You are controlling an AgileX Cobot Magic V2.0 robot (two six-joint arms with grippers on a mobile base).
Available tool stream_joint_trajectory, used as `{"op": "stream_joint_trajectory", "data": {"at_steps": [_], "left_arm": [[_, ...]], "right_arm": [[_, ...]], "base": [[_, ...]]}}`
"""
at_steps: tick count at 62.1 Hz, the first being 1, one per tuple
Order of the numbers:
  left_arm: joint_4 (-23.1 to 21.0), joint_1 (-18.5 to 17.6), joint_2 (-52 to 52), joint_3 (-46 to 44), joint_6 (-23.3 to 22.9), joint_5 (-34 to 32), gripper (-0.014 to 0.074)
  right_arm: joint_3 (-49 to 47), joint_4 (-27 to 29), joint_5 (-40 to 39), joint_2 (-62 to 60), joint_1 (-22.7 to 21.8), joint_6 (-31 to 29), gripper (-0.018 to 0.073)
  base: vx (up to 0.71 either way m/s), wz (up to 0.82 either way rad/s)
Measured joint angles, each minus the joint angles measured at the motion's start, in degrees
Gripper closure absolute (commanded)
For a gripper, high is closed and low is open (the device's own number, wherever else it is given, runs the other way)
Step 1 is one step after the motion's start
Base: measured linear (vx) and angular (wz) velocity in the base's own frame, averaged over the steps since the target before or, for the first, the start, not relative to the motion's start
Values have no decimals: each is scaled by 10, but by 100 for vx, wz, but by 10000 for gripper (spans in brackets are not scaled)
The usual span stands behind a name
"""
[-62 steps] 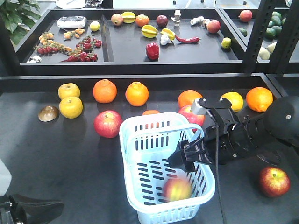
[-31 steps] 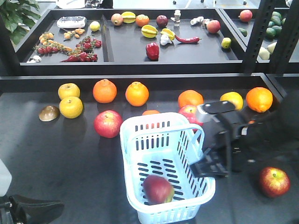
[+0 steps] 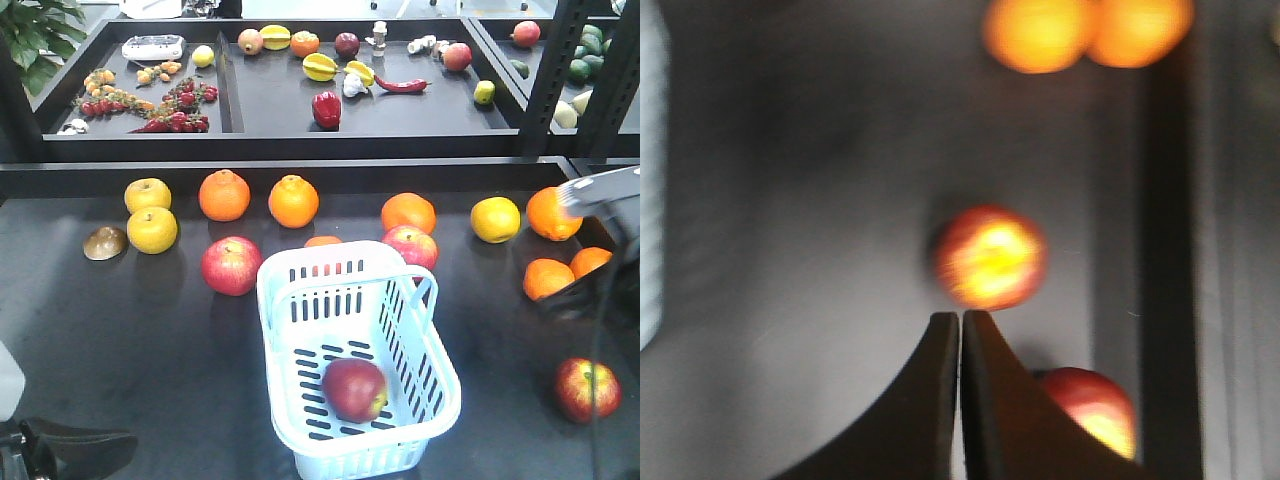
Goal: Pick three apples into basket with both arms
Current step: 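Move the right gripper to a second red apple and grasp it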
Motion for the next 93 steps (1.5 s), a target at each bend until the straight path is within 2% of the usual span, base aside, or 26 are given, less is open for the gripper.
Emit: {"op": "stream_joint_trajectory", "data": {"at_steps": [3, 7, 13, 17, 24, 32, 53, 93], "left_arm": [[0, 0, 0, 0, 0, 0, 602], [0, 0, 0, 0, 0, 0, 602], [0, 0, 0, 0, 0, 0, 602], [0, 0, 0, 0, 0, 0, 602], [0, 0, 0, 0, 0, 0, 602], [0, 0, 0, 0, 0, 0, 602], [0, 0, 0, 0, 0, 0, 602], [0, 0, 0, 0, 0, -1, 602]], "right_arm": [[-6, 15, -9, 11, -33, -12, 497], [-21, 66, -13, 36, -91, -50, 432], [-50, 169, -9, 77, -160, -143, 284], [-75, 243, -4, 108, -200, -205, 144], [-100, 305, -2, 150, -233, -261, -45], [-112, 314, -2, 192, -241, -273, -164], [-112, 286, -28, 304, -242, -260, -134], [-115, 282, -64, 432, -242, -256, -90]], "base": [[0, 0], [0, 0], [0, 0], [0, 0], [0, 0], [0, 0], [0, 0], [0, 0]]}}
